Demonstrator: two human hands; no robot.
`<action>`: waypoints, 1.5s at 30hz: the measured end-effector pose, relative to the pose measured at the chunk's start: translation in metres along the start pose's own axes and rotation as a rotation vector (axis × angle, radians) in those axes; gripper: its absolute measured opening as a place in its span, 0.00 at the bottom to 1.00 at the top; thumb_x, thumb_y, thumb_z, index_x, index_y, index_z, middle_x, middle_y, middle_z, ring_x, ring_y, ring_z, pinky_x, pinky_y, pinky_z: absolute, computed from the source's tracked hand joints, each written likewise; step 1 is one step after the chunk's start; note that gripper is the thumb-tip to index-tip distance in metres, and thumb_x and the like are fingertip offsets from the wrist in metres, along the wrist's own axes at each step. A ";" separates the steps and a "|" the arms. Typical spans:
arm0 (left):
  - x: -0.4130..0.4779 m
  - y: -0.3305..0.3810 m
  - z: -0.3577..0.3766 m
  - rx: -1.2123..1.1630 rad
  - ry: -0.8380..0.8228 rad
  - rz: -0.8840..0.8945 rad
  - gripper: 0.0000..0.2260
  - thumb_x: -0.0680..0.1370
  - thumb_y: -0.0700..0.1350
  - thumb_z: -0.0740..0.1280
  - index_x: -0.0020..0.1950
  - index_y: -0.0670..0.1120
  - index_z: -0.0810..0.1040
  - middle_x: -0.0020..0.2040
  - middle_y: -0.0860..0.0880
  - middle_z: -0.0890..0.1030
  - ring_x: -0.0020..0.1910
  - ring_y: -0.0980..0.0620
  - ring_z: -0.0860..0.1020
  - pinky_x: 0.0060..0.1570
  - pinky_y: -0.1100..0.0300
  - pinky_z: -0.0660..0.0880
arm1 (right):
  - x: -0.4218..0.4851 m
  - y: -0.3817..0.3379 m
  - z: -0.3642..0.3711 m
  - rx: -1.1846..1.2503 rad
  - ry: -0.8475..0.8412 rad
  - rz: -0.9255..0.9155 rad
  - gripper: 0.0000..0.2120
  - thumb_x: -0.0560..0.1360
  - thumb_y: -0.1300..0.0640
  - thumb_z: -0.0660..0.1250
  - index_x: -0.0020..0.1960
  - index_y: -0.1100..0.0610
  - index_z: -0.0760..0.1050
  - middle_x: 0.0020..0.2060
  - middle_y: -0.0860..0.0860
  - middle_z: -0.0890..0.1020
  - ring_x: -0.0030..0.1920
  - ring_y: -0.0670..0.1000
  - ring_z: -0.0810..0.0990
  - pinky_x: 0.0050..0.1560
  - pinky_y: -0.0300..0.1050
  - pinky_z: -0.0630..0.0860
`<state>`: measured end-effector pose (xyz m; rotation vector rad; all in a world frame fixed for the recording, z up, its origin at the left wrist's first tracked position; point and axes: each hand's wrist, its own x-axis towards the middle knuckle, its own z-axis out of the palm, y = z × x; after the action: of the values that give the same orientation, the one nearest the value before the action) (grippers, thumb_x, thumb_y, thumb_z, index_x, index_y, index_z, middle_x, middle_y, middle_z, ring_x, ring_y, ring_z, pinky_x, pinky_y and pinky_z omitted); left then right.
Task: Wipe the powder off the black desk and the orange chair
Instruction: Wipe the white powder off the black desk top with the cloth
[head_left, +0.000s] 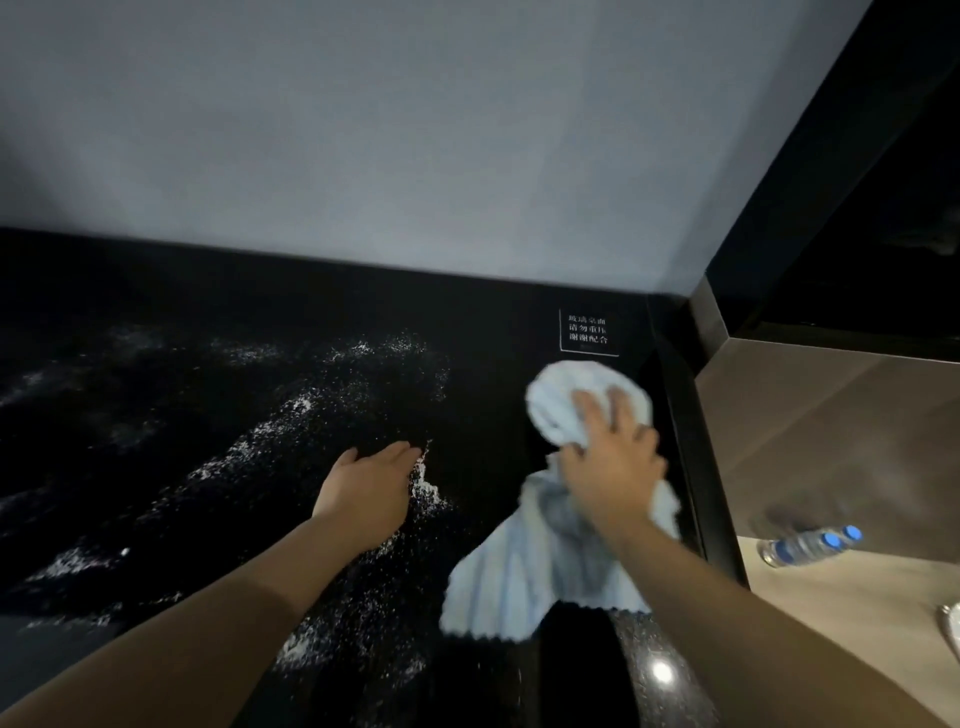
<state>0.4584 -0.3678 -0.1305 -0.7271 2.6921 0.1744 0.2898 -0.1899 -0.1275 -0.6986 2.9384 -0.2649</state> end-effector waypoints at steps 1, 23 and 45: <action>-0.004 -0.001 0.001 -0.023 0.034 -0.019 0.24 0.81 0.44 0.52 0.77 0.50 0.51 0.78 0.53 0.52 0.71 0.56 0.65 0.73 0.52 0.53 | 0.006 0.016 -0.005 -0.003 -0.027 0.097 0.31 0.74 0.48 0.63 0.74 0.42 0.54 0.76 0.51 0.50 0.66 0.61 0.61 0.62 0.57 0.64; -0.066 0.012 0.031 -0.057 0.091 -0.141 0.26 0.81 0.43 0.53 0.77 0.50 0.48 0.78 0.53 0.51 0.76 0.56 0.52 0.73 0.54 0.53 | -0.097 -0.021 0.033 -0.014 -0.149 -0.347 0.32 0.72 0.46 0.62 0.72 0.39 0.52 0.75 0.48 0.48 0.67 0.57 0.59 0.61 0.55 0.62; -0.108 -0.029 0.044 -0.127 0.100 -0.057 0.26 0.81 0.43 0.51 0.78 0.50 0.45 0.78 0.55 0.48 0.76 0.56 0.47 0.74 0.52 0.50 | -0.124 -0.052 0.024 0.105 -0.019 -0.216 0.33 0.70 0.49 0.64 0.73 0.39 0.57 0.76 0.46 0.52 0.64 0.58 0.64 0.59 0.52 0.66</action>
<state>0.5735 -0.3340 -0.1332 -0.8715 2.7702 0.3045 0.4264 -0.1831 -0.1329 -0.9970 2.8069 -0.4260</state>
